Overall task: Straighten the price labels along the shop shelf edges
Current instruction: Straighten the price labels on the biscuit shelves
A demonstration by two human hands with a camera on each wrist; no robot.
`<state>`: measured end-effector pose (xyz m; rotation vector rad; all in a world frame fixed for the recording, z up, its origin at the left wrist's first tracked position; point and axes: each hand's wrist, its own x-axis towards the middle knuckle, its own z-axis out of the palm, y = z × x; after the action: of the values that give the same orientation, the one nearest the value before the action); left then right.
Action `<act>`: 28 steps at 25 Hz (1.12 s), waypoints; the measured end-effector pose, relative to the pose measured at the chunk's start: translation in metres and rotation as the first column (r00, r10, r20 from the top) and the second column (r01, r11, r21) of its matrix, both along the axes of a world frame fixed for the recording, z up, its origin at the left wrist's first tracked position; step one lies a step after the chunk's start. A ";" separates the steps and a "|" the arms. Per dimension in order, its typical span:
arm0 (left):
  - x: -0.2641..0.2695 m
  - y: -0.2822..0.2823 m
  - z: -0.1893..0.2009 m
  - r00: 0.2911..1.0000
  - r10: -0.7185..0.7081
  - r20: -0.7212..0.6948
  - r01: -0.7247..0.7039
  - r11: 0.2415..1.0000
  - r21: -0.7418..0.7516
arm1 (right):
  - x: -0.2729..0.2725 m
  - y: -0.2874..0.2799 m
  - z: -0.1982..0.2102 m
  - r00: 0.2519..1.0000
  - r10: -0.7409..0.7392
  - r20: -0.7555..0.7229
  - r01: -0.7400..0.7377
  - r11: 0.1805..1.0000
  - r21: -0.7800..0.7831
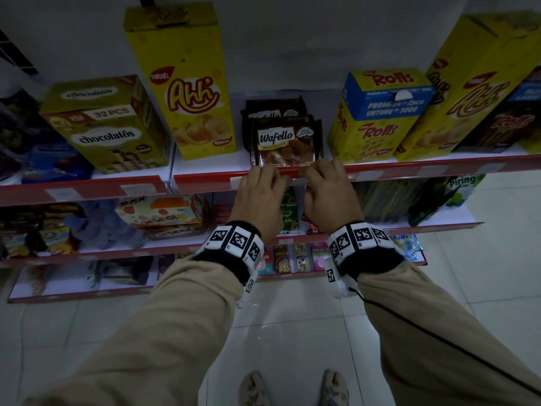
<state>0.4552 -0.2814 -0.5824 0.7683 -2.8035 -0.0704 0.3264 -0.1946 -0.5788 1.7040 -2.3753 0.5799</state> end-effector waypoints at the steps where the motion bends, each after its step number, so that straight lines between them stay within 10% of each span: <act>1: 0.001 -0.001 -0.001 1.000 -0.008 -0.002 0.008 1.000 -0.001 | 0.000 -0.002 0.001 1.000 -0.004 -0.004 0.004 1.000 0.026; 22: 0.004 -0.014 0.003 0.979 -0.023 -0.203 0.061 0.982 0.180 | -0.025 -0.015 0.025 0.972 0.046 0.230 -0.075 0.990 0.118; 28: 0.000 -0.016 0.003 0.933 0.047 -0.356 0.064 0.954 0.294 | -0.013 -0.012 0.015 0.580 0.039 0.814 0.255 0.940 -0.227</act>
<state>0.4555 -0.2969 -0.5797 0.7200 -2.4704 -0.5928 0.3138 -0.2070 -0.5639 1.2451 -2.6294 1.9751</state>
